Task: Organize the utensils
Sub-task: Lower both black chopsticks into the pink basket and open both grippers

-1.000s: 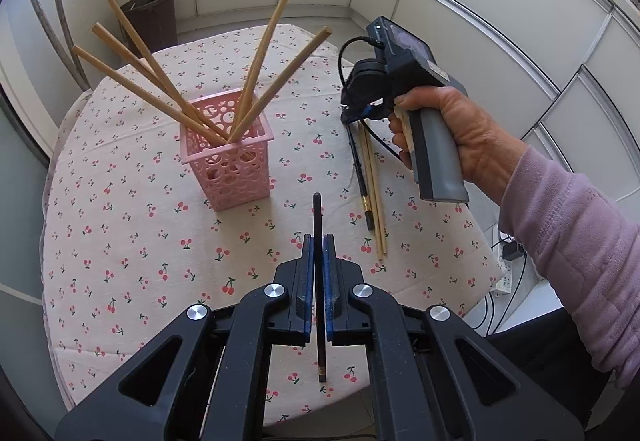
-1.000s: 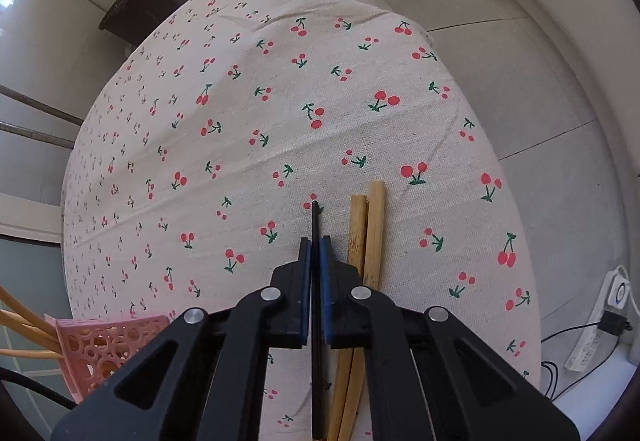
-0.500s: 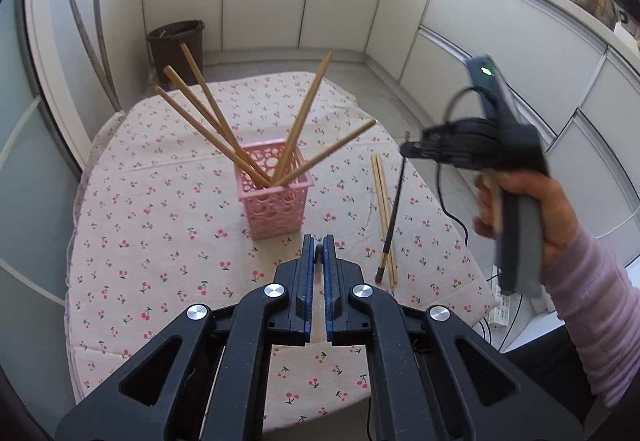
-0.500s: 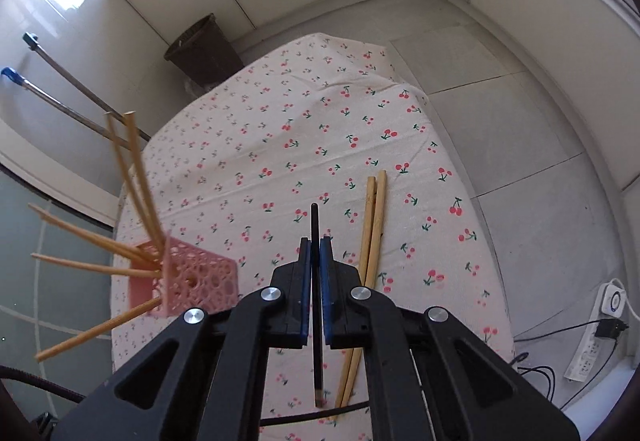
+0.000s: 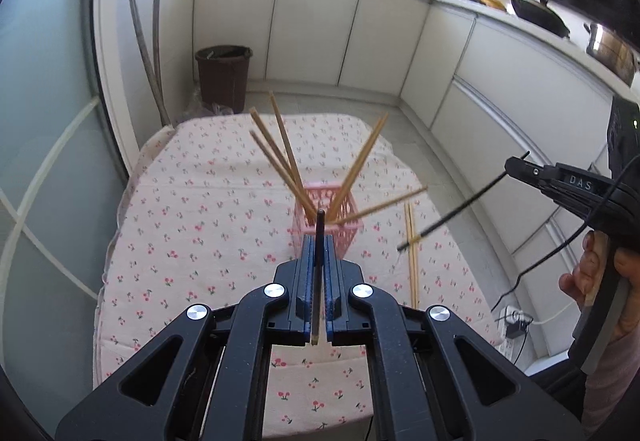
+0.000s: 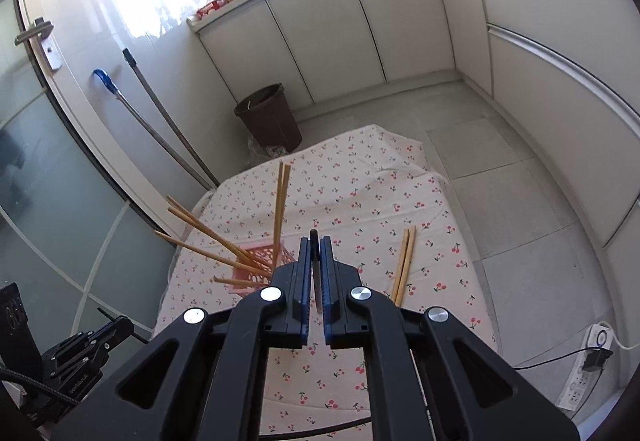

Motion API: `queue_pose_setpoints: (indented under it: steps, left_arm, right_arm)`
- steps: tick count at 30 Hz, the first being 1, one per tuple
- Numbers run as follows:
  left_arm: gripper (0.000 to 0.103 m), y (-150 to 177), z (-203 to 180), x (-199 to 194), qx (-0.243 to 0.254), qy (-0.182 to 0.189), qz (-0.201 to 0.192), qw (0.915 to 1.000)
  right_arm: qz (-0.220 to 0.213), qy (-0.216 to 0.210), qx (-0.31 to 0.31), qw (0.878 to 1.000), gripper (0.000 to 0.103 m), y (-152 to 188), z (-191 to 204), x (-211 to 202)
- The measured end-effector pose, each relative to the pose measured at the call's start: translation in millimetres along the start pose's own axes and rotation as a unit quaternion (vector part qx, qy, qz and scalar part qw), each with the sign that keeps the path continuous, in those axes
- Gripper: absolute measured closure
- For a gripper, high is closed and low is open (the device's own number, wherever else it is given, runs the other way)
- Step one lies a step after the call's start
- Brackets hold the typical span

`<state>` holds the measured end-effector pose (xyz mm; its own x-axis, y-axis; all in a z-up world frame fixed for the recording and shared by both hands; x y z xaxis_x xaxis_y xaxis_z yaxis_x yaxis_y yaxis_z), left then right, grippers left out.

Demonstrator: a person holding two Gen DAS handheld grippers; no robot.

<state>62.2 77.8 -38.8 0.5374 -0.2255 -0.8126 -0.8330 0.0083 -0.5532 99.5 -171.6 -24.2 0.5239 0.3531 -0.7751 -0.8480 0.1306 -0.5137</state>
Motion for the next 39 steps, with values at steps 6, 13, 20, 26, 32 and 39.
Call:
queue_pose_setpoints:
  steps: [6, 13, 20, 26, 32, 39]
  left_arm:
    - [0.099, -44, -9, -30, -0.005, 0.002, -0.060, 0.9982]
    - [0.099, -96, -23, -24, -0.007, -0.011, -0.100, 0.9949]
    - [0.098, -113, -15, 10, -0.023, -0.039, -0.091, 0.9949]
    - [0.090, -111, 7, -12, -0.047, -0.009, -0.077, 0.9959]
    - [0.065, -65, 27, 46, -0.093, 0.012, 0.051, 0.9943]
    - [0.046, -19, 116, 138, -0.283, 0.032, 0.167, 0.9441]
  right_arm:
    - [-0.047, -0.033, -0.008, 0.998, 0.098, -36, 14, -33]
    - [-0.092, -0.050, -0.026, 0.994, 0.098, -84, 39, -46]
    - [-0.098, -0.051, -0.040, 0.993, 0.098, -101, 57, -33]
    - [-0.099, -0.056, -0.037, 0.993, 0.098, -101, 55, -32]
    - [-0.112, -0.056, -0.033, 0.992, 0.098, -94, 48, -47]
    - [-0.095, -0.068, -0.008, 0.993, 0.098, -94, 31, -42]
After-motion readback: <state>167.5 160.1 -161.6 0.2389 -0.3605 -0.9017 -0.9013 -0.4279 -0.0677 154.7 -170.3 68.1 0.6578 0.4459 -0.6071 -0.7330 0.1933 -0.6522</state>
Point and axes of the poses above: each gripper's, at about its wrist camera, not at the fingertips, and x roughly the way its jaws point, z to its left, y to its underside, the point moved 3 cm from there along x, roughly the way its jaws point, and after that the axes turned 13 degrees about z, right-handed, at the moved point
